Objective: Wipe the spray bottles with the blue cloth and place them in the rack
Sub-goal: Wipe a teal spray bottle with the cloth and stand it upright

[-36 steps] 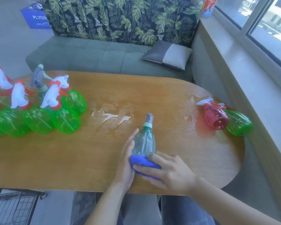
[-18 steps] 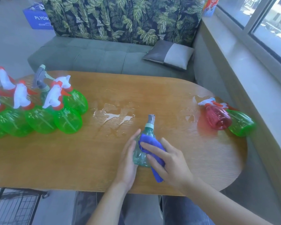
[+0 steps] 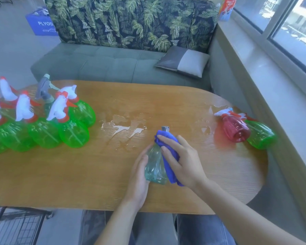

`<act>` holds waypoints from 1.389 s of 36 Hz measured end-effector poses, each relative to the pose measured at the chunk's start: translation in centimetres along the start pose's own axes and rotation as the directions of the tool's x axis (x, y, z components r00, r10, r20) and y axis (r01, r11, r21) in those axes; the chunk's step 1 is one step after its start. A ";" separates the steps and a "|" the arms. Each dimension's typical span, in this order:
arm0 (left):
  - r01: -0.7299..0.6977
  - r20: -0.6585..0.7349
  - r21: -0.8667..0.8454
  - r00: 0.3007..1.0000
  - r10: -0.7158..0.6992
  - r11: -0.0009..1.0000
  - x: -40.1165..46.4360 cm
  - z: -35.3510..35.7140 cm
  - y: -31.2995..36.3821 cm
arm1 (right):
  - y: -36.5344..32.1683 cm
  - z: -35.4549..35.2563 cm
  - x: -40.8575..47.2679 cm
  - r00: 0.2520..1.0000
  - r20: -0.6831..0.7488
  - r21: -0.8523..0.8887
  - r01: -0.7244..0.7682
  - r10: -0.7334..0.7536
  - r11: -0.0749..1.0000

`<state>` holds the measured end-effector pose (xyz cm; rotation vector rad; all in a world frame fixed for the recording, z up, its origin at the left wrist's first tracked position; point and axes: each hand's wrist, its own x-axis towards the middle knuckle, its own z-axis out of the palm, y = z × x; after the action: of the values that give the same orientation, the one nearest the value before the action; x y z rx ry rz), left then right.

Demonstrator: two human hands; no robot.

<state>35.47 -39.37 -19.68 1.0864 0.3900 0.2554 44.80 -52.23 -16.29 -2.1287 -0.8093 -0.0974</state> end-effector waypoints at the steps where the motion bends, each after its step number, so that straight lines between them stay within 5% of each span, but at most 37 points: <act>1: 0.001 0.004 -0.002 1.000 -0.001 1.000 0.0 0.0 0.1 | -0.1 0.3 0.1 0.999 0.010 0.014 -0.038 0.038 0.999; 5: 0.012 -0.016 0.006 1.000 -0.012 1.000 -0.1 0.0 0.0 | -0.5 0.7 -1.0 0.999 0.009 0.038 -0.048 0.048 0.998; 11: 0.028 -0.069 0.016 0.997 -0.027 0.999 0.1 -0.4 -0.3 | -0.4 0.2 -3.4 0.975 0.076 -0.064 0.214 -0.209 0.975; 20: 0.005 -0.041 0.019 0.999 -0.004 1.000 -0.4 0.0 0.8 | -0.3 -0.3 -4.8 0.837 0.227 -0.187 0.539 -0.498 0.821; 23: 0.028 -0.043 0.021 0.999 -0.027 0.999 -0.6 0.2 1.0 | -0.3 -0.3 -5.3 0.909 0.134 -0.054 0.405 -0.395 0.913; 26: 0.044 -0.059 0.009 0.997 -0.044 0.999 -0.7 0.1 0.9 | -0.8 -0.4 -5.6 0.998 -0.034 0.185 0.055 -0.049 0.981; 29: 0.025 -0.044 0.019 0.999 -0.024 1.000 -0.8 -0.1 0.8 | -1.4 0.0 -5.1 0.945 -0.067 0.427 -0.264 0.322 0.865; 31: 0.017 -0.022 0.026 1.000 -0.017 0.999 -0.7 -0.3 0.5 | -1.5 0.5 -4.9 0.902 -0.002 0.522 -0.367 0.432 0.770; 39: 0.001 0.028 -0.057 1.000 0.000 0.998 -0.3 -0.3 0.0 | -1.7 1.4 -5.4 0.876 0.033 0.572 -0.412 0.482 0.709; 50: -0.001 0.072 -0.031 0.997 0.004 1.000 -0.2 -0.2 0.3 | -1.9 0.7 -5.6 0.916 -0.027 0.505 -0.333 0.400 0.796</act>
<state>35.18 -39.13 -19.47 1.0624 0.3193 0.2233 39.11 -53.79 -17.34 -1.7253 -0.2802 0.1597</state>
